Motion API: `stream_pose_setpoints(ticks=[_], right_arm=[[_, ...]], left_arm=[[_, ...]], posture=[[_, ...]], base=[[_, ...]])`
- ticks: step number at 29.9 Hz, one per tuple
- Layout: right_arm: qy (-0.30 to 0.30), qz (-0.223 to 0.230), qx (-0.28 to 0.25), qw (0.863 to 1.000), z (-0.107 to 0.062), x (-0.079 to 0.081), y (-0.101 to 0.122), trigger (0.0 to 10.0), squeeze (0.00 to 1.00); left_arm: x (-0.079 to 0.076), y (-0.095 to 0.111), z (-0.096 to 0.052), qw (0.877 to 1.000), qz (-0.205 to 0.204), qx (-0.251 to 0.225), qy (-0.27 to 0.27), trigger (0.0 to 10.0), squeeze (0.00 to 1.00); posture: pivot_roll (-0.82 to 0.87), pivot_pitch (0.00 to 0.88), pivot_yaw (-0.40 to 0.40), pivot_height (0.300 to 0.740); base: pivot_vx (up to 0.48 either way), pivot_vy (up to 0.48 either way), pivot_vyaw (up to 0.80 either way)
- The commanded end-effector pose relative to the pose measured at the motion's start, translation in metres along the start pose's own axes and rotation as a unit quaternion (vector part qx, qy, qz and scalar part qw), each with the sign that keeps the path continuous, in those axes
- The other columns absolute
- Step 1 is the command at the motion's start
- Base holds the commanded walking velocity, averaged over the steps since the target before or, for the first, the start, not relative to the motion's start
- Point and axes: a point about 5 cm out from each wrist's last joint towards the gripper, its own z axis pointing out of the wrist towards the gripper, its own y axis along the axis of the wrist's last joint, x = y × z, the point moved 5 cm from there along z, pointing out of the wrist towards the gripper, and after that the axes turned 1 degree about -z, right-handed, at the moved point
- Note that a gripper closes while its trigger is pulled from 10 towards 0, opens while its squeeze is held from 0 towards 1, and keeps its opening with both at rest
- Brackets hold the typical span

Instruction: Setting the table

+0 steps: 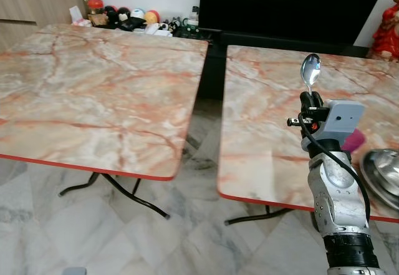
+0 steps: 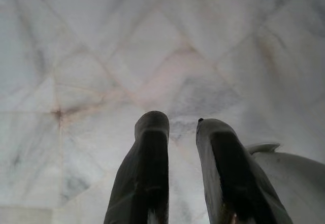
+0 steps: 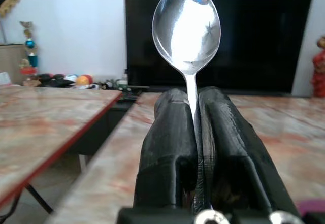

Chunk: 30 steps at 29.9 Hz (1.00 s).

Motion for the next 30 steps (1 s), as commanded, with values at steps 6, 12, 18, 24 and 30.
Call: stream_pose_setpoints(ticks=[6,12,18,24,30], right_arm=[[-0.017,-0.01,-0.003,1.0,-0.0015,-0.0113,0.0021,10.0,0.0],[-0.022,-0.012,0.002,1.0,-0.002,-0.0144,-0.0003,10.0,0.0],[-0.025,-0.014,0.007,1.0,-0.0022,-0.016,-0.0022,10.0,0.0],[-0.025,-0.015,0.01,1.0,-0.0026,-0.0156,-0.0038,10.0,0.0],[-0.028,-0.016,0.011,0.999,-0.0031,-0.0184,-0.0046,10.0,0.0]], left_arm=[[-0.0096,-0.0076,-0.0002,1.0,0.004,0.013,-0.012,10.0,0.0],[-0.011,-0.0078,-0.0002,1.0,0.003,0.012,-0.012,10.0,0.0],[-0.0101,-0.0092,-0.0006,1.0,0.002,0.014,-0.009,10.0,0.0],[-0.0073,-0.0107,-0.0015,1.0,0.0,0.015,-0.004,10.0,0.0],[-0.0059,-0.0081,-0.0017,1.0,-0.008,0.005,-0.001,10.0,0.0]], posture=[[0.04,0.096,-0.011,0.74],[0.04,0.097,-0.014,0.74],[0.04,0.1,-0.016,0.74],[0.04,0.104,-0.016,0.74],[0.04,0.105,-0.017,0.74]], base=[[0.0,-0.48,0.0],[0.0,-0.48,0.0],[0.0,-0.288,0.0],[0.0,0.0,0.0],[0.0,0.0,0.0]])
